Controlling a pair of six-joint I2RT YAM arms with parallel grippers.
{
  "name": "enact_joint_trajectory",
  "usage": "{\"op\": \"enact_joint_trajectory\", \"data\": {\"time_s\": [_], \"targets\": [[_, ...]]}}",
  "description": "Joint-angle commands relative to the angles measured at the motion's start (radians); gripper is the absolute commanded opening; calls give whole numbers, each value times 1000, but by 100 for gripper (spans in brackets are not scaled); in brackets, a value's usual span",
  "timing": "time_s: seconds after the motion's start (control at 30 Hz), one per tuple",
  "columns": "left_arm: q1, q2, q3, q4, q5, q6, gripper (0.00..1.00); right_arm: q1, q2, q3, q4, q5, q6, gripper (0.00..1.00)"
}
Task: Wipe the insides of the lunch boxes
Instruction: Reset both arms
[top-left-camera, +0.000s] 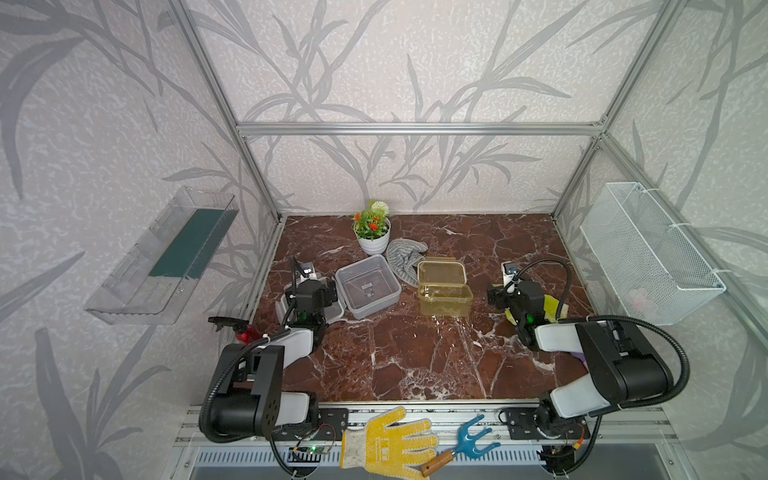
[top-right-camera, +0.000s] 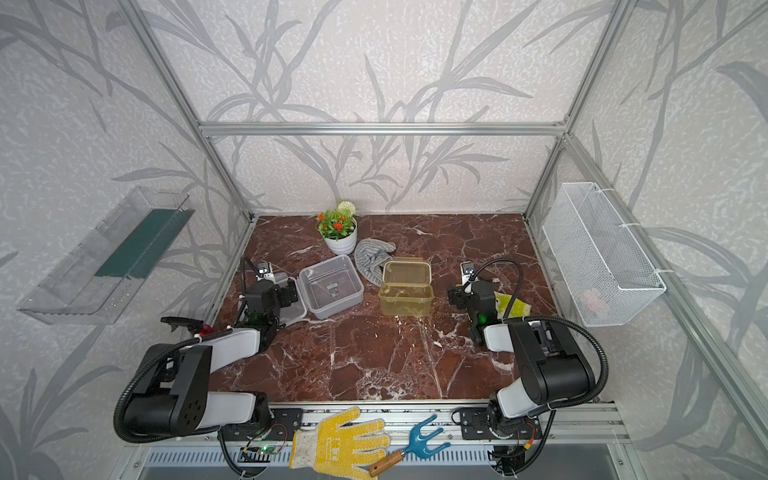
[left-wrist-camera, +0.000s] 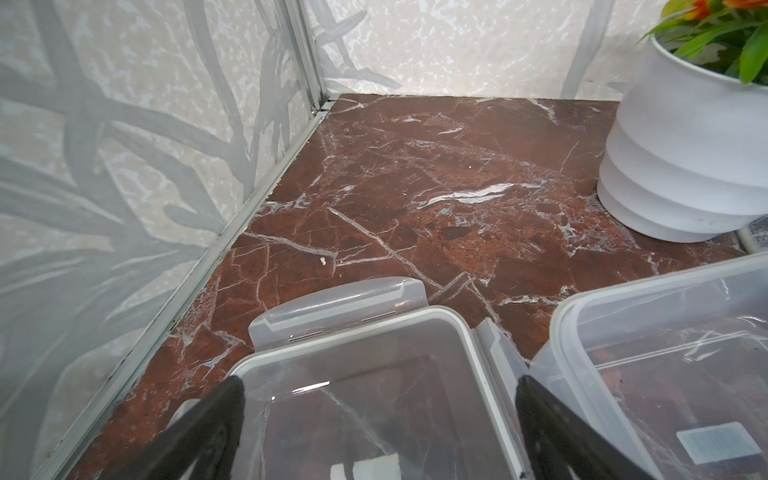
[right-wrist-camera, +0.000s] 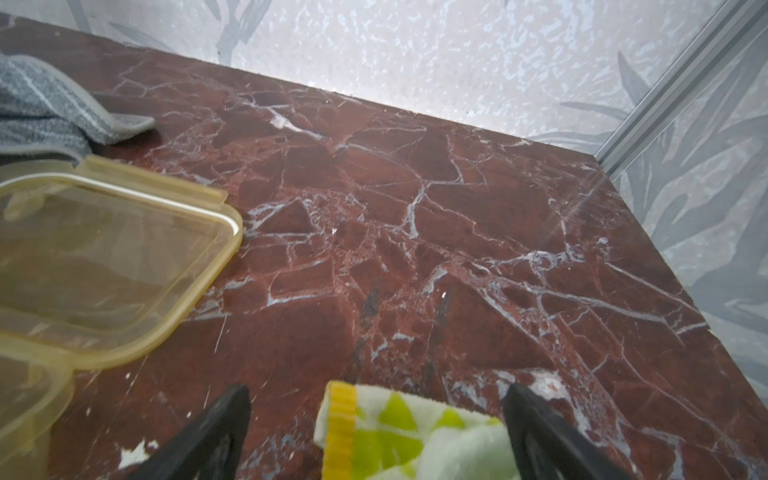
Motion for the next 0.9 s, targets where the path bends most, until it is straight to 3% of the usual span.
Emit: {"op": "enact_joint_trajectory", "data": {"time_s": [0.0, 0.17, 0.87], "targets": [[6, 46, 10, 117, 37, 3, 99, -24, -4, 29, -47, -37, 32, 98], [10, 145, 44, 144, 59, 7, 99, -24, -5, 29, -49, -39, 32, 99], [32, 144, 50, 119, 86, -13, 99, -27, -4, 32, -52, -46, 34, 99]]}}
